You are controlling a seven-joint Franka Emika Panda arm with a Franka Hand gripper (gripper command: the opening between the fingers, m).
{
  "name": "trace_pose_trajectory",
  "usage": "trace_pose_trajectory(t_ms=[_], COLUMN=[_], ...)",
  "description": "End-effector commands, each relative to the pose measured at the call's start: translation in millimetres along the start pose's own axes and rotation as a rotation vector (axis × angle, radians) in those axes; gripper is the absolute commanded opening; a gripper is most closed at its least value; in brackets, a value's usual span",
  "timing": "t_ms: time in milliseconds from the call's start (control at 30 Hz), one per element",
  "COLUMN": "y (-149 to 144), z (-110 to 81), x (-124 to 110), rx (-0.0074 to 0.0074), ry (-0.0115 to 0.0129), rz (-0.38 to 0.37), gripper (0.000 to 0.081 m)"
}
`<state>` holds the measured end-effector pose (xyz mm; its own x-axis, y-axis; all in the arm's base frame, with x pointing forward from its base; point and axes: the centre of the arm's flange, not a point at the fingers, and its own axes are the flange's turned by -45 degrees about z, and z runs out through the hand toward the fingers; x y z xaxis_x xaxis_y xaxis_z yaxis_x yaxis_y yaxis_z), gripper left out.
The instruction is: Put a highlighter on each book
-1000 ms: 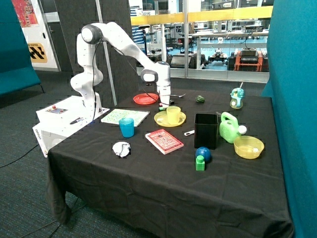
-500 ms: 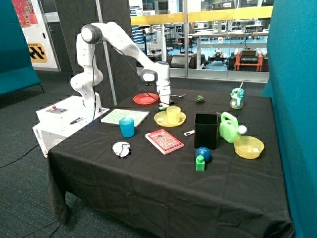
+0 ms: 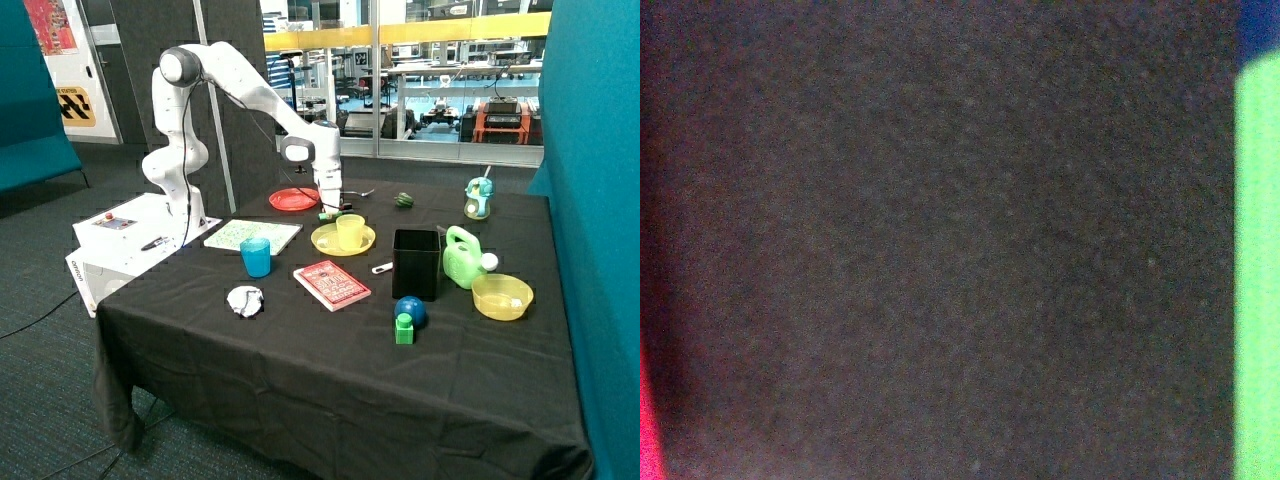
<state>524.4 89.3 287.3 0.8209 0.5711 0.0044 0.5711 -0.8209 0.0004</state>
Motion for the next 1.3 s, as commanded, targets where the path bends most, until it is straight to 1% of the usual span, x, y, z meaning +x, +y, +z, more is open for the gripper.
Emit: trace_pose_trajectory(t_ms=[0,133,300,467,533,667,700,767,833,933,1100,1267], y=[-6,-10,-15,-17,-17,-13,-12,-11,-6,0,14,31], z=[-17.4,-28.9,-47.8,-68.4,-76.4,-98.5,-101.4,-104.2,-111.1,-118.0,-127.5,-132.3], x=[1,3,7,13,15,20,21,22,24,27,30,31], rx=[0.0005,0.0005,0.0005,0.0005,0.0004,0.0003,0.0003,0.0003,0.0002,0.0001,0.0,-0.0002], ry=[-0.0044,-0.0044,-0.0044,-0.0044,-0.0044,-0.0044,-0.0044,-0.0044,-0.0044,-0.0044,-0.0044,-0.0045], rz=[-0.022,-0.029,-0.031,-0.012,0.005,0.06,0.063,0.065,0.101,0.127,0.212,0.289], gripper=[0.0,0.0,0.0,0.0,0.0,0.0,0.0,0.0,0.0,0.0,0.0,0.0])
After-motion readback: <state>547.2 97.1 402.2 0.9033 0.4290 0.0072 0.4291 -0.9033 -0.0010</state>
